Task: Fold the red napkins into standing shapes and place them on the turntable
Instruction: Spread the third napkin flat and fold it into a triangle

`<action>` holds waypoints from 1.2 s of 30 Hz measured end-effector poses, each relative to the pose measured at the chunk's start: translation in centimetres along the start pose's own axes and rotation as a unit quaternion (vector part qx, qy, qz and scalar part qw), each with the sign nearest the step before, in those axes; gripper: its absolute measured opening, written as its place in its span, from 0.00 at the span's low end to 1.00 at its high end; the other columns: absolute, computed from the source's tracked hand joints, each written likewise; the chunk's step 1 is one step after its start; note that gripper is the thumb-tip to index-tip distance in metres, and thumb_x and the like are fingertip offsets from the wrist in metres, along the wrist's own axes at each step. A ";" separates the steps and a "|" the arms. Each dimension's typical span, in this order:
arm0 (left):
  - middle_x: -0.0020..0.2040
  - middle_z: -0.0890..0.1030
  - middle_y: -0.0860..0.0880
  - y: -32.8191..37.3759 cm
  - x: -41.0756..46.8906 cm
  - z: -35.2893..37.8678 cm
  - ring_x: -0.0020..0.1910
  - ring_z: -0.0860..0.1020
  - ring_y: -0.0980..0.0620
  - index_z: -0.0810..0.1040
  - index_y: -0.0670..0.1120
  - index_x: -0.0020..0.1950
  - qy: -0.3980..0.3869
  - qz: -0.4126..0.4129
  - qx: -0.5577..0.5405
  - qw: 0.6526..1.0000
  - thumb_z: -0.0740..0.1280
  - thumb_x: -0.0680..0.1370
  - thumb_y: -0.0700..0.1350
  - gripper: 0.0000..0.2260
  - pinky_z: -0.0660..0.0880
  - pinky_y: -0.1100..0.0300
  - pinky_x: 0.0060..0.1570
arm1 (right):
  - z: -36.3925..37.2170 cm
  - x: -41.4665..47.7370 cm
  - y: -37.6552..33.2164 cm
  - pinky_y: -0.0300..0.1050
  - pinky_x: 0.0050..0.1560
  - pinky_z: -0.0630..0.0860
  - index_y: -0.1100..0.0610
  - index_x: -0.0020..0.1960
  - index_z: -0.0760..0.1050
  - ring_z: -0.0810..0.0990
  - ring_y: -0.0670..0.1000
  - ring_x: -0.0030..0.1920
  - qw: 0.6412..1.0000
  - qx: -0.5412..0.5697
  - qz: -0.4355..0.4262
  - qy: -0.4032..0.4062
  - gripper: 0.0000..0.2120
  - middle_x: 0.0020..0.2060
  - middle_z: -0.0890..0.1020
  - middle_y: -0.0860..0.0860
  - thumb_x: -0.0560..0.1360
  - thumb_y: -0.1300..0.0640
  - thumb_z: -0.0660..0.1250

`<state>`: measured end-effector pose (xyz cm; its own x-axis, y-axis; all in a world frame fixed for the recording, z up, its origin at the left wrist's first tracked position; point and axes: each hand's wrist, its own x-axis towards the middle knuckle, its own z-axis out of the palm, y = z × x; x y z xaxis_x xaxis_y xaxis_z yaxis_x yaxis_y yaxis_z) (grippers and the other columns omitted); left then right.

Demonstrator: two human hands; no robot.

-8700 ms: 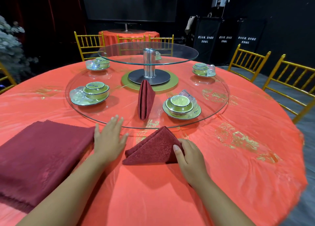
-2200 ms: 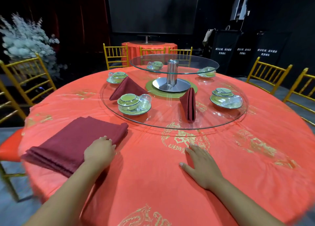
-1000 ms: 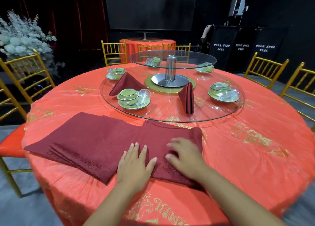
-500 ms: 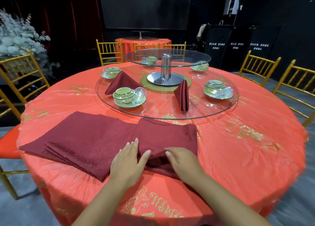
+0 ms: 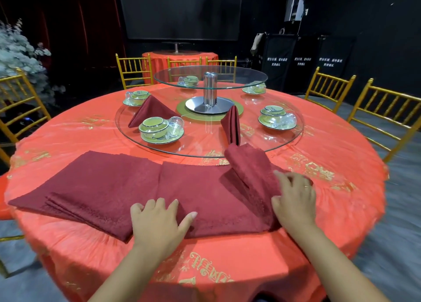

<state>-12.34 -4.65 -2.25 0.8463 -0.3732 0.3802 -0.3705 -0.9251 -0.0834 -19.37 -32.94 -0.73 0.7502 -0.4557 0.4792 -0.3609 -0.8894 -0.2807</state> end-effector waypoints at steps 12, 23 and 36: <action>0.79 0.51 0.53 1.1 0.4 1.3 0.77 0.48 0.53 0.52 0.63 0.76 -0.218 0.089 -0.094 0.967 0.45 0.76 0.70 0.30 0.49 0.49 0.74 | 1.2 -0.4 0.2 0.51 0.73 0.57 0.48 0.78 0.41 0.55 0.50 0.76 0.956 0.009 -0.030 -0.292 0.35 0.77 0.55 0.51 0.77 0.33 0.46; 0.71 0.69 0.54 1.7 1.6 -0.6 0.71 0.66 0.53 0.66 0.57 0.72 -0.122 0.073 -0.106 0.984 0.52 0.77 0.67 0.27 0.58 0.49 0.70 | 1.9 0.3 -0.1 0.56 0.74 0.46 0.50 0.77 0.53 0.49 0.53 0.77 0.962 -0.089 -0.027 -0.255 0.33 0.77 0.52 0.53 0.77 0.34 0.49; 0.79 0.54 0.51 4.3 8.9 3.9 0.77 0.50 0.51 0.55 0.54 0.78 -0.234 0.130 -0.130 0.955 0.53 0.79 0.64 0.29 0.45 0.44 0.74 | 5.0 4.6 -4.0 0.49 0.74 0.54 0.52 0.76 0.56 0.55 0.50 0.76 0.944 0.046 -0.162 -0.283 0.28 0.76 0.57 0.50 0.79 0.45 0.58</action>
<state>-4.94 -12.22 -2.80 0.7685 -0.6348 -0.0796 -0.6225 -0.7707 0.1362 -11.73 -31.30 -1.59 0.9982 -0.0449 0.0386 -0.0324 -0.9598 -0.2788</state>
